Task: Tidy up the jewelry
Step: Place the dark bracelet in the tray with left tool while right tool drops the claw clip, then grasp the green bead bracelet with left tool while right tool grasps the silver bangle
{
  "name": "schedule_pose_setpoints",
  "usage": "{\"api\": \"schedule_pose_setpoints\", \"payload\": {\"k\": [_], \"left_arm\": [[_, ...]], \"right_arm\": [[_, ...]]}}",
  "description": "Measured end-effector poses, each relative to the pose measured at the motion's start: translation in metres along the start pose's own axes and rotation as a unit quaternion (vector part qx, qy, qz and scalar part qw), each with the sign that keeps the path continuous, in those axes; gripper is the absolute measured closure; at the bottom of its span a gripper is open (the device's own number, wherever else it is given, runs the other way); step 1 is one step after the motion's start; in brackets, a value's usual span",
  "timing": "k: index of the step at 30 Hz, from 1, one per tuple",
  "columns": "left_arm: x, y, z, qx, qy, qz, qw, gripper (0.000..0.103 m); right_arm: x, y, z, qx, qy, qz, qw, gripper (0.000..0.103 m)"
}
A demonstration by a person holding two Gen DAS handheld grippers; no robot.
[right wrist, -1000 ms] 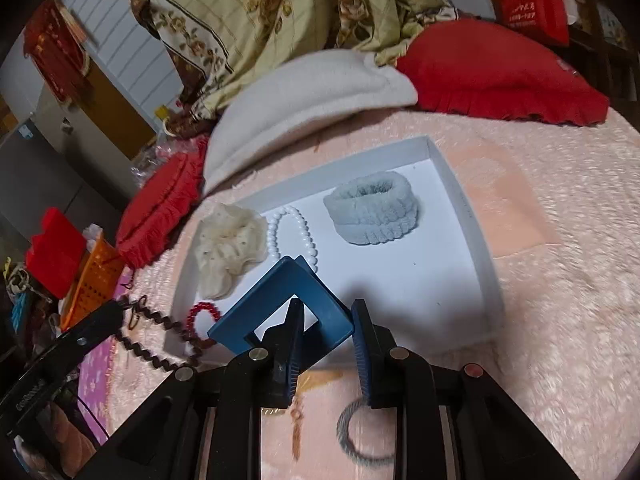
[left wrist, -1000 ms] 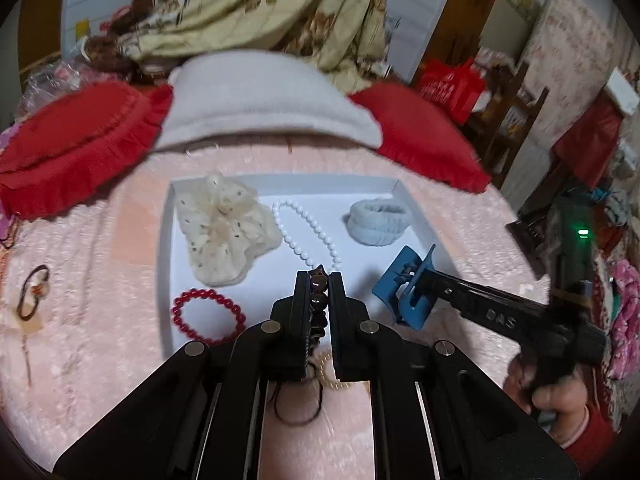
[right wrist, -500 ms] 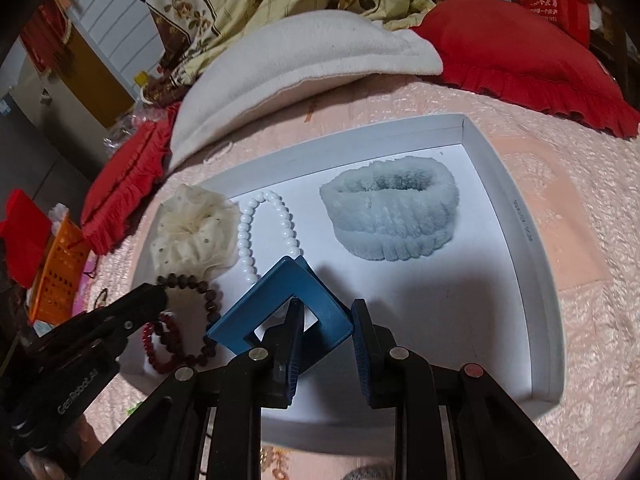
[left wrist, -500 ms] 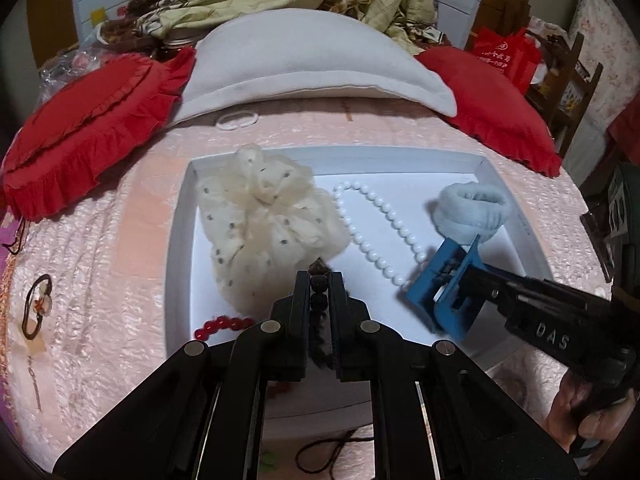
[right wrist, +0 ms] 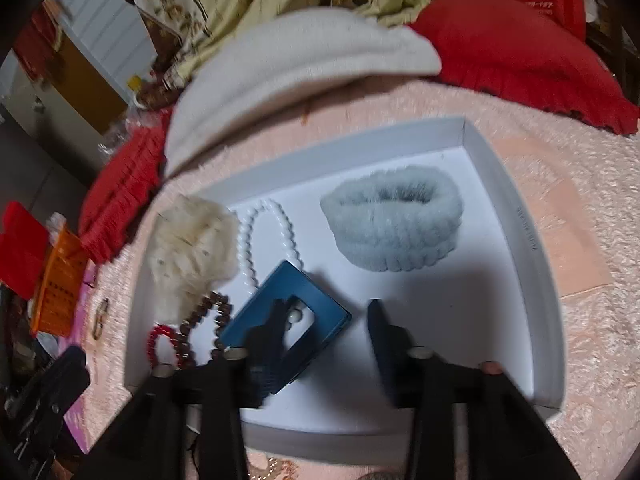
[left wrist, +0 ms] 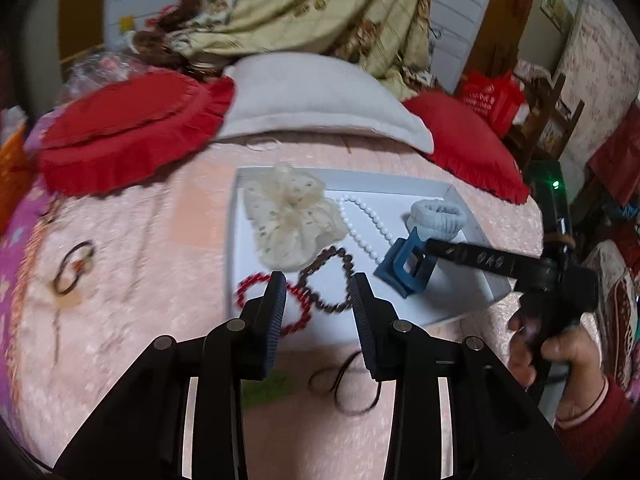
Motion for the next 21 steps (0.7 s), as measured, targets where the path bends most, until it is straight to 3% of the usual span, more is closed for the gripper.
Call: {"api": "schedule_pose_setpoints", "payload": {"k": [4,8,14,17,21], "left_arm": [[0.017,0.033,-0.002,-0.019,-0.028,-0.002,0.9994,0.07],[0.002,0.064,0.0,-0.025,-0.018,-0.034,0.999,0.071],[-0.033,0.083,0.01,-0.027,0.012,-0.068,0.9972,0.071],[-0.044,0.088,0.01,-0.038,0.008,-0.084,0.9957,0.071],[-0.034,0.076,-0.009,-0.002,0.023,-0.063,0.9978,0.071]], "right_arm": [[0.044,0.013,0.007,0.009,-0.012,0.041,0.999,0.06],[0.07,0.047,0.016,0.029,-0.017,0.053,0.998,0.06],[0.058,0.096,0.045,0.04,0.019,0.035,0.998,0.06],[0.049,0.107,0.057,0.035,0.036,0.031,0.998,0.06],[0.037,0.112,0.066,0.037,0.049,0.03,0.998,0.06]]}}
Point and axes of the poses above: each gripper's, at about its wrist camera, not at the fingertips, and x roughly against the way its jaws point, z to its right, y to its underside, the point moved 9 cm from there along -x, roughly the way its jaws point, and after that the axes turned 14 degrees about y, right-handed, at the moved point
